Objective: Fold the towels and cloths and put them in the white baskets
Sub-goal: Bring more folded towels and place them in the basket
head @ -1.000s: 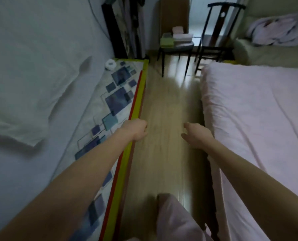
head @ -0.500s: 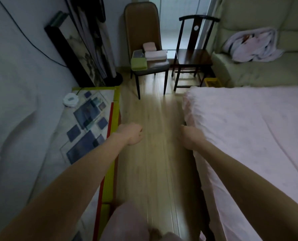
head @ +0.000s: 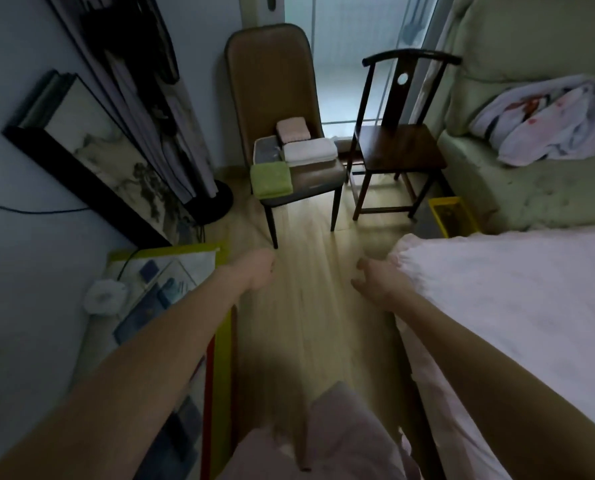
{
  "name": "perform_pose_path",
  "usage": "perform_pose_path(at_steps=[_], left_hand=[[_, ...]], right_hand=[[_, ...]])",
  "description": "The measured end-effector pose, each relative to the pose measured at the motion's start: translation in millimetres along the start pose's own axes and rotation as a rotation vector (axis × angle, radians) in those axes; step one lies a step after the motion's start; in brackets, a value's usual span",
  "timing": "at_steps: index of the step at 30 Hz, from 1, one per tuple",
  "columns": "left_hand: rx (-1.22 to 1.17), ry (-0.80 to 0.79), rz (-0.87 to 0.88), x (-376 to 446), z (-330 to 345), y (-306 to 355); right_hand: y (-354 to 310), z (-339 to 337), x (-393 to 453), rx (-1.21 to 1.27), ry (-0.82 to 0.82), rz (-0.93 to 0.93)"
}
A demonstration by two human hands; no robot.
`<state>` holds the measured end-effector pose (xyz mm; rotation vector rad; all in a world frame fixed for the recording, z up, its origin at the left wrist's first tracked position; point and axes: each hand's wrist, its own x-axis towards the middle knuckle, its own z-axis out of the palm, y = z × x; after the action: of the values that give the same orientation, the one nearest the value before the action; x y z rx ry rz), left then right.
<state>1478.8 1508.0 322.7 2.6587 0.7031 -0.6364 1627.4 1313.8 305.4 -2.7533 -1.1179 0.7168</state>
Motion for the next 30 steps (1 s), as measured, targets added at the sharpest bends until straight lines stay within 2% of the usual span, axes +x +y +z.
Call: perform_pose_path(at_steps=[7, 11, 16, 21, 23, 28, 30], left_hand=[[-0.065, -0.023, -0.038, 171.0, -68.1, -28.1], [-0.072, -0.06, -0.153, 252.8, -107.4, -47.4], [-0.299, 0.029, -0.253, 353.5, -157.9, -63.8], [-0.493, 0.013, -0.385, 457.1, -184.7, -90.6], [-0.558, 0.021, -0.381, 501.5, -195.3, -104.3], [-0.545, -0.054, -0.33, 604.4, -222.0, -138.6], [-0.559, -0.063, -0.367, 639.7, -231.0, -150.1]], right_hand=[[18.2, -52.4, 183.6, 0.035, -0.007, 0.052], [23.4, -94.7, 281.0, 0.045, -0.048, 0.008], [31.0, -150.3, 407.6, 0.179, -0.041, 0.039], [34.1, -167.4, 518.7, 0.24, -0.083, 0.12], [34.0, -171.8, 559.1, 0.265, -0.08, 0.154], [23.6, -175.1, 653.4, 0.25, -0.089, 0.203], [18.7, -174.3, 693.0, 0.253, -0.074, 0.198]])
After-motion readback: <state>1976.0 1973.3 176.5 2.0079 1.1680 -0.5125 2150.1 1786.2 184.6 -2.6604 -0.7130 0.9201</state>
